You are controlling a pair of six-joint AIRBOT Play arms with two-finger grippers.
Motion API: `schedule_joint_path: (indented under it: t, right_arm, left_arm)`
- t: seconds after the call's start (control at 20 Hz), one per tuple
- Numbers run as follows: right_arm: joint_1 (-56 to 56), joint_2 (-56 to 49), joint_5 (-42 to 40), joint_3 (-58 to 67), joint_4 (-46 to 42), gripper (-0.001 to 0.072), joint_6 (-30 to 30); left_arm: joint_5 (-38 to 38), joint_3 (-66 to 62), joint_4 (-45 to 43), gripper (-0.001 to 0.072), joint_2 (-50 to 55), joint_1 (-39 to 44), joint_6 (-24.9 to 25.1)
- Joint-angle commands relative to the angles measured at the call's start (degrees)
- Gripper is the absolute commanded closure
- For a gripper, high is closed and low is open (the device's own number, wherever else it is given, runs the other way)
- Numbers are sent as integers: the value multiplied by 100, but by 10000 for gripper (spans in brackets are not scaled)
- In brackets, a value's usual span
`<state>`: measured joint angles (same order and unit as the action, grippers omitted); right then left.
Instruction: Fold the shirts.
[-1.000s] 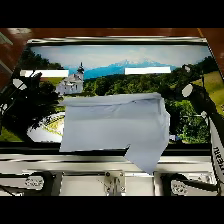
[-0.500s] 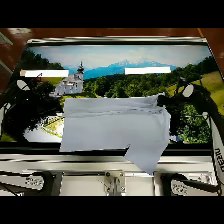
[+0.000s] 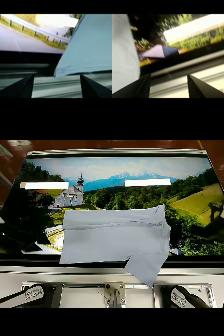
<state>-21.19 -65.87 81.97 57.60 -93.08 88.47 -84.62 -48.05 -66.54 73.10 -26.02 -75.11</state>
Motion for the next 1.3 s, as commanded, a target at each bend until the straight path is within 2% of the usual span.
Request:
schedule_joint_path:
  t: [0.0, 0.2, 0.5, 0.7, 0.75, 0.8, 0.9, 1.0, 1.05, 1.1, 1.25]
  right_arm:
    - [-704, 385, 28, -863, 1141, 134, -369]
    - [-680, 396, -212, -1071, 1851, 134, -527]
    - [-680, 396, -254, -1071, 1803, 134, -511]
    - [-680, 396, -236, -1071, 1805, 134, -391]
    - [-680, 396, -212, -1071, 1808, 134, -354]
    - [-680, 396, -162, -1071, 1808, 134, -352]
    - [-680, 396, 52, -1165, 1705, 134, -372]
    - [-680, 396, 240, -1436, 1600, 133, -518]
    - [-680, 396, 308, -1617, 1705, 102, -673]
    - [-680, 396, 369, -1838, 1882, 37, -929]
    - [-680, 396, 201, -2411, 2168, 37, -1073]
  left_arm:
    - [459, 1488, 385, 0, -498, -332, 636]
    - [1139, 2011, 647, 0, -470, -323, 649]
    - [1523, 2262, 1425, 0, -264, -260, 723]
    - [1703, 2323, 1502, 2, -9, 267, 739]
    - [1799, 2323, 1550, 24, 50, 387, 723]
    - [1923, 2321, 1580, 203, 87, 483, 632]
    - [1945, 2319, 1578, 657, 83, 525, 656]
    - [1915, 2317, 1580, 667, 79, 503, 706]
    - [1875, 2317, 1580, 667, 57, 498, 778]
    - [1805, 2317, 1582, 667, 24, 498, 855]
    - [1561, 2317, 1580, 667, -192, 498, 1021]
